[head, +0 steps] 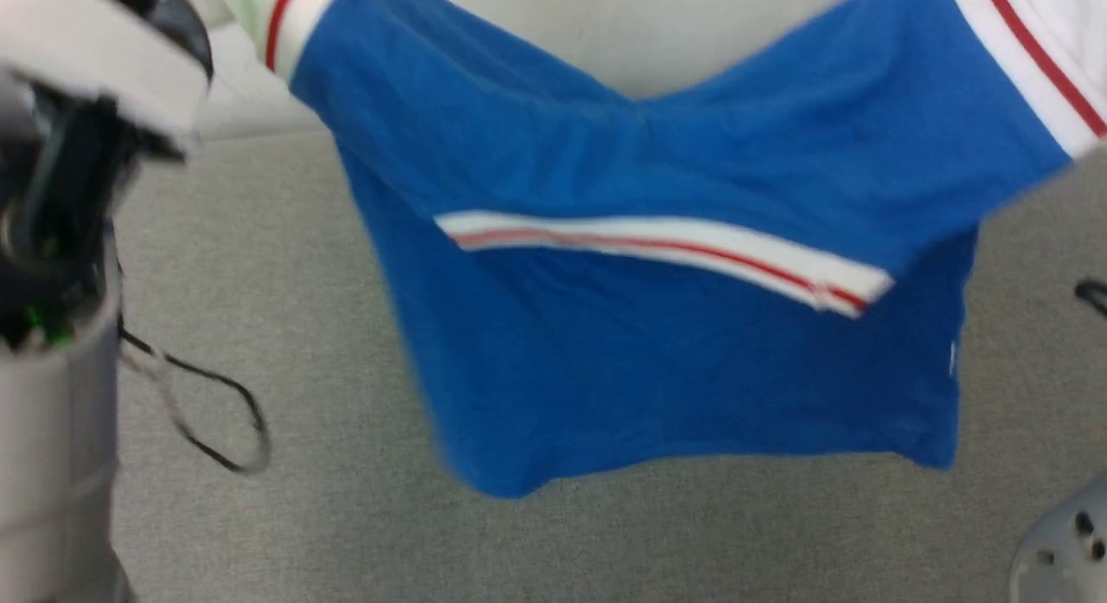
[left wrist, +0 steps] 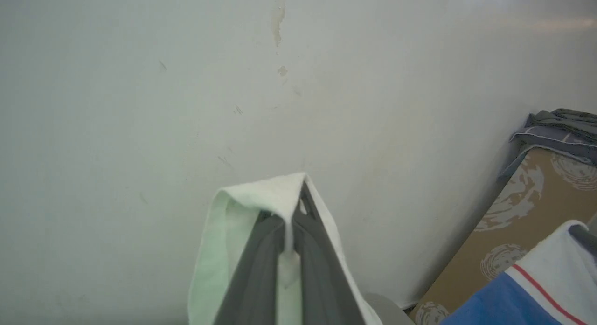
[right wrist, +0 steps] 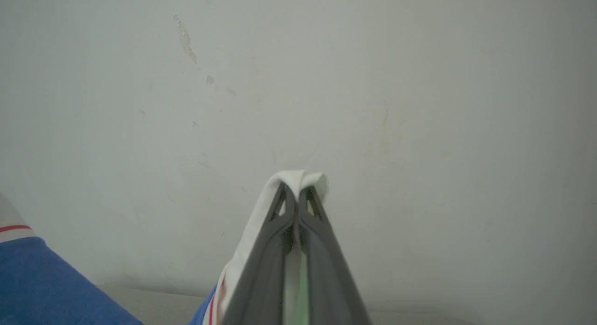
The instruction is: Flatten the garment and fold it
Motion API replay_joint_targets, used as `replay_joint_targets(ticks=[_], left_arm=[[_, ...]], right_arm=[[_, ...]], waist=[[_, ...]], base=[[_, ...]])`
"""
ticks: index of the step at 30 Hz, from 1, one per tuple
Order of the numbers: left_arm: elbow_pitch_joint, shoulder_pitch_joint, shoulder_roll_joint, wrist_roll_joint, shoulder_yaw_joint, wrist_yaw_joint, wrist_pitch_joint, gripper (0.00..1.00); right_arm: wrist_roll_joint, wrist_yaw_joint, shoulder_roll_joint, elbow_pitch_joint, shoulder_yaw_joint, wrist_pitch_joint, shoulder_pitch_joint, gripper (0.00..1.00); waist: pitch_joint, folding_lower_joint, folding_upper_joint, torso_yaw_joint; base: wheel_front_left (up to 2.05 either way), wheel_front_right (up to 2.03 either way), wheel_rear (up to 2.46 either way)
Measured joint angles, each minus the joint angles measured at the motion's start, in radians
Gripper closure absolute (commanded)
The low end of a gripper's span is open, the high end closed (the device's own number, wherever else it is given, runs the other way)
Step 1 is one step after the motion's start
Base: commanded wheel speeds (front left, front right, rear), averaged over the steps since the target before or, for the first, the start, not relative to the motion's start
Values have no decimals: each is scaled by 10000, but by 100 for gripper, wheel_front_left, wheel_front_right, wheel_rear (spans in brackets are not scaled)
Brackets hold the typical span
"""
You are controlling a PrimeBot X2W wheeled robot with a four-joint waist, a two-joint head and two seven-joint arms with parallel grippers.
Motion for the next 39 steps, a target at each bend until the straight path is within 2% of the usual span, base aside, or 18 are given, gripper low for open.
replay_joint_targets(ticks=[2,8,15,20,26,31,36,39], left_arm=[[771,-651,288,351,-295,-151,155,100],[2986,-3082,606,1388,-1057,-639,165,100],[4963,-5706,646,2263,-1160,-803,-732,100],[5846,-6698,493,2351,-928,-796,-1616,100],[6416,-6752,230,1964,-516,-995,-2428,100],[6395,-6293,174,1237,-159,-1335,-2466,100],[5730,-4893,136,380,151,-1444,-1779,100],[4293,-3155,130,-4,556,-1248,-1689,100]], right_arm=[[-314,2,-136,500,238,10,-499,100],[-1220,2,-570,2408,838,-640,-2473,100],[-2305,2,-863,4801,1198,-1896,-4927,100],[-2709,2,-909,5981,1315,-2579,-6113,100],[-2692,2,-928,6707,1544,-3016,-6413,100],[-2299,2,-1101,6719,1720,-3149,-6225,100],[-1379,2,-1208,6094,1735,-2876,-4962,100],[-652,2,-1262,4963,1465,-2493,-3405,100]], waist=[[217,0,0,-46],[1101,2,0,-120],[2343,3,0,-109],[3240,3,0,33],[4177,3,0,277],[4713,2,0,474],[4654,0,0,607],[4323,-1,0,598]], base=[[0,0,0],[0,0,0],[0,0,0],[0,0,0],[0,0,0],[0,0,0],[0,0,0],[0,0,0]])
